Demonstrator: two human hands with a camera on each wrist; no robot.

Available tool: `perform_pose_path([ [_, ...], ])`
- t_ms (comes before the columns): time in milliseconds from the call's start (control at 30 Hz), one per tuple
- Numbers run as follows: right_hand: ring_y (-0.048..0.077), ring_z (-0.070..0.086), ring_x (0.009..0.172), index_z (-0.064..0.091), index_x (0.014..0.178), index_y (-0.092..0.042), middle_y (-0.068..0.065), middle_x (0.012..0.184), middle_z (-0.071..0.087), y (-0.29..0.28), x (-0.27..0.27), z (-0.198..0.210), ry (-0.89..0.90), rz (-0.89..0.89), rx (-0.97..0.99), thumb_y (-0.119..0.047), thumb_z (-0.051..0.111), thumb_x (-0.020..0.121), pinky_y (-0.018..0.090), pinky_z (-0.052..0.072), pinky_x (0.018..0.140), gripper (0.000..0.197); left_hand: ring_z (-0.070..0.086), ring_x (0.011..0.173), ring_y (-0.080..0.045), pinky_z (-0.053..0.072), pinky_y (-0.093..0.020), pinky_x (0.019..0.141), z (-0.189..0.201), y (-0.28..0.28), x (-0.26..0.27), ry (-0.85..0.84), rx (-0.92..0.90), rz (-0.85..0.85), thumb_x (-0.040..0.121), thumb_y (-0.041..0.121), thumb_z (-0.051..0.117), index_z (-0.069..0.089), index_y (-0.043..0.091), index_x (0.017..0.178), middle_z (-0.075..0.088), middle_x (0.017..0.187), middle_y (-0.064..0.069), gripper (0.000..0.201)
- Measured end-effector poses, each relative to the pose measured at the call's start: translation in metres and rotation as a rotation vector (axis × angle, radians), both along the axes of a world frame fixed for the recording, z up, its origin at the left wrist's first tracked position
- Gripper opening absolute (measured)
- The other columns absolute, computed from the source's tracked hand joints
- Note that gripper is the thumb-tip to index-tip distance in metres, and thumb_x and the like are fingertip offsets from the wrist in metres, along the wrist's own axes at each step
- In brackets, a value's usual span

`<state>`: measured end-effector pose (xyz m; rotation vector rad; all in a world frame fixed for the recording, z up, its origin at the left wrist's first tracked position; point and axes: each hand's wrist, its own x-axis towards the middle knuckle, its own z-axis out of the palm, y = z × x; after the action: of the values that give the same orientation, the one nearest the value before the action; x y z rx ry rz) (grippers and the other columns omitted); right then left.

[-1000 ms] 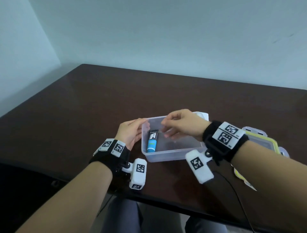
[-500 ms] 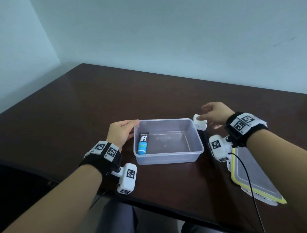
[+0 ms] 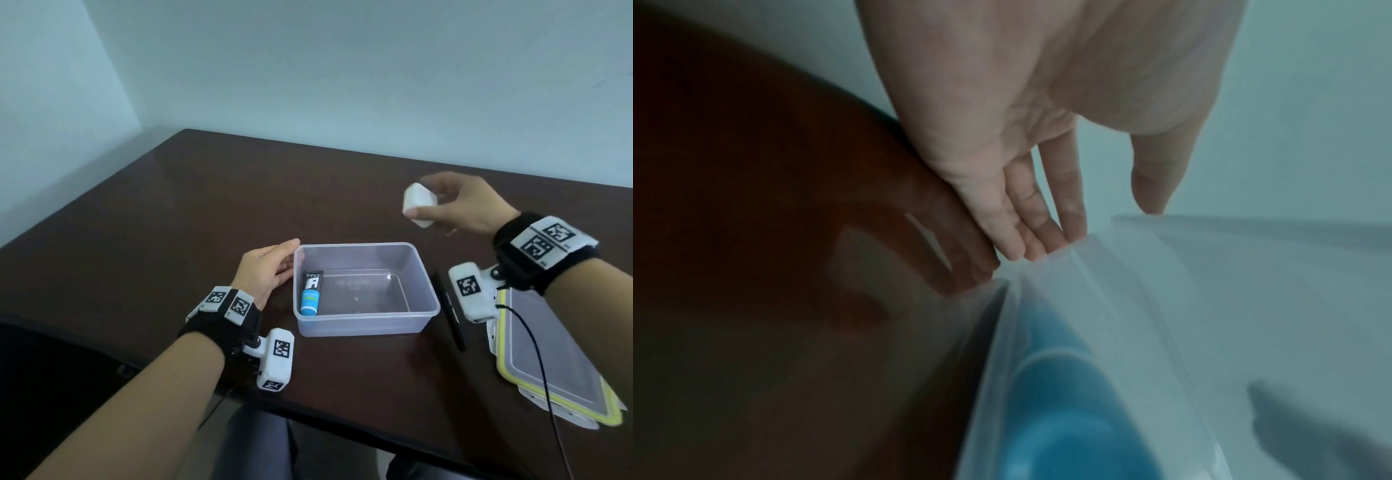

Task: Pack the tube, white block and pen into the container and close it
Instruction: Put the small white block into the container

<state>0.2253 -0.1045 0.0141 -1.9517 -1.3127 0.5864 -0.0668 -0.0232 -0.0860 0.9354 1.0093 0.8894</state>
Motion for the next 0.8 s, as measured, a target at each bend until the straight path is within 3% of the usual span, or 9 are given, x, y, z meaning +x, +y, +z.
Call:
perform_pose_path([
  [133,0.022,0.069,0.073,0.064,0.116,-0.013,0.009,0.104,0.072,-0.002,-0.050,0.022,0.080,0.276,-0.049,-0.021,0.087,0.071,0.028,0.056,0.048,0.051,0.068,0.097,-0.022,0.059,-0.025,0.076,-0.003,0.000,-0.002,0.005,0.014,-0.020,0.092,0.015,0.070,0.073,-0.002,0.105,0.073,0.107,-0.021,0.022],
  [200,0.022,0.069,0.063,0.064,0.110,-0.009,0.012,0.097,0.073,-0.001,-0.076,0.010,0.063,0.409,-0.162,-0.017,0.089,0.069,0.028,0.054,0.046,0.049,0.069,0.093,-0.020,0.059,-0.024,0.074,-0.003,0.000,-0.002,-0.011,0.011,-0.031,0.091,0.013,0.070,0.073,-0.003,0.107,0.074,0.104,-0.019,0.022],
  [300,0.010,0.065,0.046,0.062,0.107,-0.009,0.006,0.092,0.070,-0.002,-0.104,-0.017,-0.077,0.514,-0.321,-0.017,0.089,0.068,0.026,0.054,0.045,0.048,0.071,0.085,-0.017,0.058,-0.023,0.070,-0.002,-0.001,-0.003,-0.033,0.003,-0.051,0.092,0.009,0.068,0.072,-0.003,0.106,0.075,0.097,-0.015,0.019],
  [467,0.018,0.069,0.067,0.057,0.116,-0.016,0.001,0.111,0.060,0.001,-0.116,-0.046,-0.290,0.586,-0.468,-0.026,0.087,0.070,0.030,0.060,0.057,0.055,0.071,0.086,-0.016,0.059,-0.023,0.075,-0.003,-0.002,-0.003,-0.049,0.019,-0.062,0.093,0.007,0.067,0.070,-0.006,0.111,0.074,0.097,-0.014,0.023],
  [600,0.016,0.060,0.096,0.056,0.122,-0.022,-0.003,0.118,0.060,-0.001,-0.119,-0.052,-0.448,0.599,-0.428,-0.036,0.084,0.071,0.027,0.050,0.078,0.060,0.070,0.094,-0.020,0.059,-0.024,0.077,-0.004,-0.002,-0.004,-0.053,0.021,-0.069,0.092,0.008,0.067,0.069,-0.007,0.114,0.073,0.102,-0.017,0.027],
  [700,0.015,0.057,0.098,0.057,0.121,-0.024,-0.004,0.120,0.061,-0.003,-0.120,-0.056,-0.439,0.598,-0.414,-0.039,0.083,0.071,0.028,0.048,0.082,0.058,0.070,0.096,-0.022,0.059,-0.024,0.077,-0.003,-0.002,-0.005,-0.041,0.026,-0.075,0.093,0.008,0.067,0.069,-0.008,0.117,0.073,0.107,-0.020,0.029],
  [800,0.019,0.069,0.083,0.059,0.119,-0.020,-0.003,0.117,0.063,-0.006,-0.113,-0.047,-0.309,0.550,-0.412,-0.045,0.079,0.075,0.031,0.059,0.072,0.054,0.071,0.098,-0.022,0.059,-0.024,0.076,-0.003,-0.002,-0.006,-0.031,0.025,-0.078,0.093,0.009,0.068,0.069,-0.007,0.117,0.073,0.111,-0.022,0.029],
])
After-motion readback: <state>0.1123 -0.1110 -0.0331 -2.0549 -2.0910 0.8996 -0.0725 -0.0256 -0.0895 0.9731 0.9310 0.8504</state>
